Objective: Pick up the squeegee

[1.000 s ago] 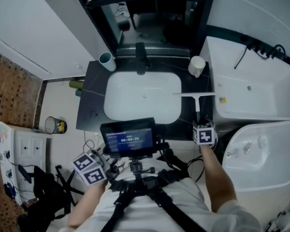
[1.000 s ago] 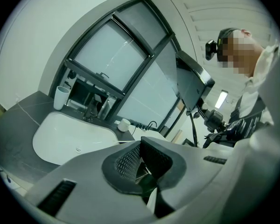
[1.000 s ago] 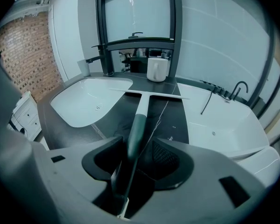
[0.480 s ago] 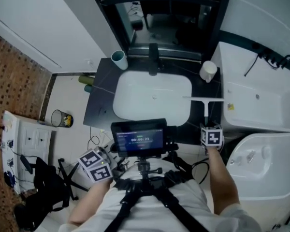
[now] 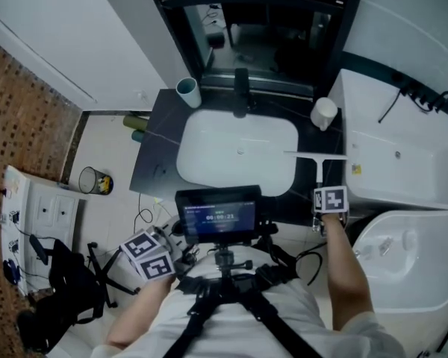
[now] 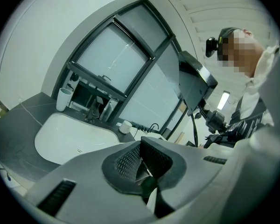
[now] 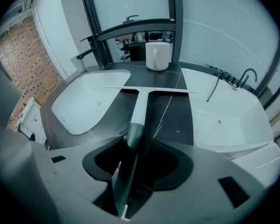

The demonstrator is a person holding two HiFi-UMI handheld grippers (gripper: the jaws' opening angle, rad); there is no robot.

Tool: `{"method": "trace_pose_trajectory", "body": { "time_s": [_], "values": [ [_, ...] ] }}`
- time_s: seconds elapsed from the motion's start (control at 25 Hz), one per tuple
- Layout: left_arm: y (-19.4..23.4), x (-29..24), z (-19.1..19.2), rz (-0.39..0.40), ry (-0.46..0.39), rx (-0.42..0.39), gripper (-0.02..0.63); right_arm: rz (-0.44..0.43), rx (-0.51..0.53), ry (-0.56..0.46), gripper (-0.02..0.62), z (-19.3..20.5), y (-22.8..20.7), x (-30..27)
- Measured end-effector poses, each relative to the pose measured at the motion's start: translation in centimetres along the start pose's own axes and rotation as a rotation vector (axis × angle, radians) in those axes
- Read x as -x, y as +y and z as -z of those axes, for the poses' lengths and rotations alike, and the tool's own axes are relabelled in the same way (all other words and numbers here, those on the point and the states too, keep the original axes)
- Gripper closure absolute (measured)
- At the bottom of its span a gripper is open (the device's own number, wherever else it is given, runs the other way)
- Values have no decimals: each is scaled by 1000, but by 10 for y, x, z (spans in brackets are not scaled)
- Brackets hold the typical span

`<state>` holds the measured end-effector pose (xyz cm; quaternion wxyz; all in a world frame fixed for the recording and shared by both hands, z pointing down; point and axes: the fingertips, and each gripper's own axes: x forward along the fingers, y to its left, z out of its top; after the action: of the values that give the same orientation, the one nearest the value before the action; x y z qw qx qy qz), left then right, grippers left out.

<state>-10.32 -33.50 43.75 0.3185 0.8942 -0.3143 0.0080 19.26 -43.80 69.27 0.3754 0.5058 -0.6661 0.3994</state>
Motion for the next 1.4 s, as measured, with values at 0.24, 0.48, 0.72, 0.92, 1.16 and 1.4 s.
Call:
{"method": "trace_pose_trajectory", "body": {
  "time_s": [0.24,0.48,0.72,0.92,1.16,1.4],
  "values": [
    [-2,6,-1,-7,-3,-7,612,90,-16,-222,407,4,-19,5],
    [-3,12,3,-13,24,-27,612,117,5,-357,411,-3,-16,-4],
    [-5,12,6,-16,44,-34,612,179,24,-395,413,-8,-19,2],
    [-7,15,8,-14,48,-37,612,190,33,-383,442,-5,-19,1],
    [-4,17,7,-13,40,-26,612,200,6,-384,506,-6,-23,1],
    [0,23,4,-21,14,-11,612,194,3,-364,509,-2,-23,4]
  ]
}}
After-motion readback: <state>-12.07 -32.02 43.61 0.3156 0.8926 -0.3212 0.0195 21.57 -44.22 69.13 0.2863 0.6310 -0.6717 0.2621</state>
